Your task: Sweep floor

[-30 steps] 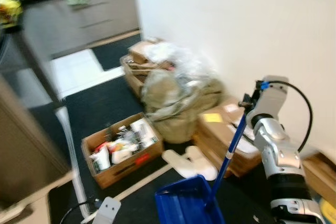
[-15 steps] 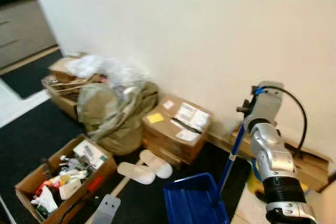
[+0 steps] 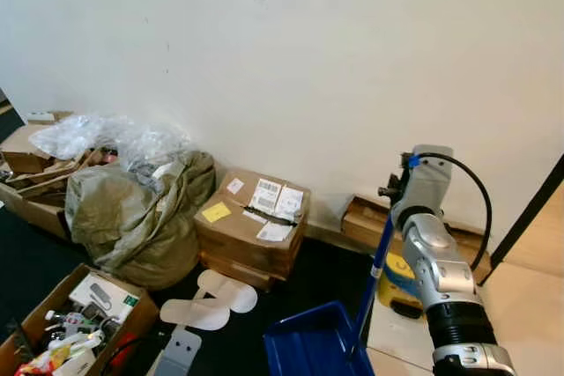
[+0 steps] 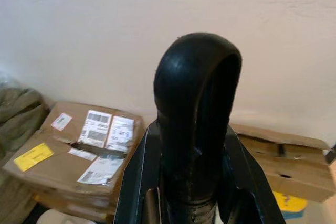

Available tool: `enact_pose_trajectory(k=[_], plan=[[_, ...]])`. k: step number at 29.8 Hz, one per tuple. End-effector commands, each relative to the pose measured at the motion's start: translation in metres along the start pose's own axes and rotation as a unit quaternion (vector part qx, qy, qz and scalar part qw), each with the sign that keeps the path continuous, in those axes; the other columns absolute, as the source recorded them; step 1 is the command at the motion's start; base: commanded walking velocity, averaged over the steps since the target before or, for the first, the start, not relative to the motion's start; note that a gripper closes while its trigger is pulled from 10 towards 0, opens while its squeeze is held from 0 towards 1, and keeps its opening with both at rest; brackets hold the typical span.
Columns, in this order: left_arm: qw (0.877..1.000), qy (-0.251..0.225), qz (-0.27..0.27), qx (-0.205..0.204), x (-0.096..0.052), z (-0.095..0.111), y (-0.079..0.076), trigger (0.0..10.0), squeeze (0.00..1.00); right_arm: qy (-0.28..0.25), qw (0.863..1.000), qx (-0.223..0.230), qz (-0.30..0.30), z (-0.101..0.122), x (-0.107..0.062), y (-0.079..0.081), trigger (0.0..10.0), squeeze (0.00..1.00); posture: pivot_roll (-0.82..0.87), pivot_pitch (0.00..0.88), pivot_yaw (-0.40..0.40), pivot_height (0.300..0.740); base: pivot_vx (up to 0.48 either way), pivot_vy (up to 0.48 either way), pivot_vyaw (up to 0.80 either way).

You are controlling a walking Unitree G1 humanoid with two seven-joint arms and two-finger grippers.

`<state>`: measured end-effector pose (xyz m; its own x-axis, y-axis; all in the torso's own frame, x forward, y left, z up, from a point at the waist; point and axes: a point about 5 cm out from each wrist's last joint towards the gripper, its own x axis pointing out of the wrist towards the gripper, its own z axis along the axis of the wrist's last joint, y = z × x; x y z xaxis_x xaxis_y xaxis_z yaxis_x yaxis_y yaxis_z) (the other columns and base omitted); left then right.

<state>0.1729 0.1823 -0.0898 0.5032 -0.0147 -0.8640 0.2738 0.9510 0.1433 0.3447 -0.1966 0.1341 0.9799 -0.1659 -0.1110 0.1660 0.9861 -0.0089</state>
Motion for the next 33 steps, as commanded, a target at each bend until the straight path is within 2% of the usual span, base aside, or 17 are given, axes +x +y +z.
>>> enact_pose_trajectory(k=[1,6,9,13,17,27,28,30,33], plan=[[1.000,0.008,0.006,-0.001,-0.001,-0.006,0.003,10.0,0.00,-0.018,0.999,0.014,0.031,0.005,0.000,0.016,10.0,0.00,-0.13,0.000,0.085,0.740,0.000,0.458,0.00],[1.000,0.007,0.006,-0.003,-0.001,-0.007,0.002,10.0,0.00,-0.013,0.999,0.021,0.044,0.002,0.000,0.025,10.0,0.00,-0.12,0.000,0.077,0.740,0.000,0.048,0.00],[1.000,0.008,0.006,-0.003,-0.001,-0.008,0.001,10.0,0.00,-0.007,0.999,0.004,0.031,-0.003,0.002,0.027,10.0,0.00,-0.12,0.000,0.075,0.740,0.000,0.000,0.00],[1.000,0.008,0.006,-0.003,-0.002,-0.009,0.001,10.0,0.00,0.000,1.000,-0.002,0.023,-0.006,0.003,0.027,10.0,0.00,-0.12,0.000,0.075,0.740,0.000,0.000,0.00],[1.000,0.012,0.005,-0.004,-0.002,-0.013,0.000,10.0,0.00,0.029,0.999,-0.035,-0.022,-0.022,0.005,0.021,10.0,0.00,-0.11,0.008,0.074,0.740,0.000,0.000,0.00],[1.000,0.018,0.006,-0.005,-0.004,-0.020,0.001,10.0,0.00,0.036,0.996,-0.069,-0.053,-0.033,0.005,0.016,10.0,0.00,-0.09,0.057,0.073,0.740,0.000,0.000,0.00],[1.000,0.022,0.007,-0.007,-0.005,-0.026,0.002,10.0,0.00,0.005,0.997,-0.036,-0.065,-0.033,0.004,0.015,10.0,0.00,-0.10,0.102,0.072,0.740,0.000,0.000,0.00],[1.000,0.024,0.009,-0.009,-0.006,-0.031,0.002,10.0,0.00,-0.031,0.996,0.011,-0.086,-0.031,0.003,0.013,10.0,0.00,-0.09,0.105,0.072,0.740,0.000,0.000,0.00],[1.000,0.025,0.010,-0.009,-0.007,-0.034,0.003,10.0,0.00,-0.045,0.990,0.052,-0.119,-0.029,0.004,0.005,10.0,0.00,-0.08,0.129,0.073,0.740,0.000,0.000,0.00]])
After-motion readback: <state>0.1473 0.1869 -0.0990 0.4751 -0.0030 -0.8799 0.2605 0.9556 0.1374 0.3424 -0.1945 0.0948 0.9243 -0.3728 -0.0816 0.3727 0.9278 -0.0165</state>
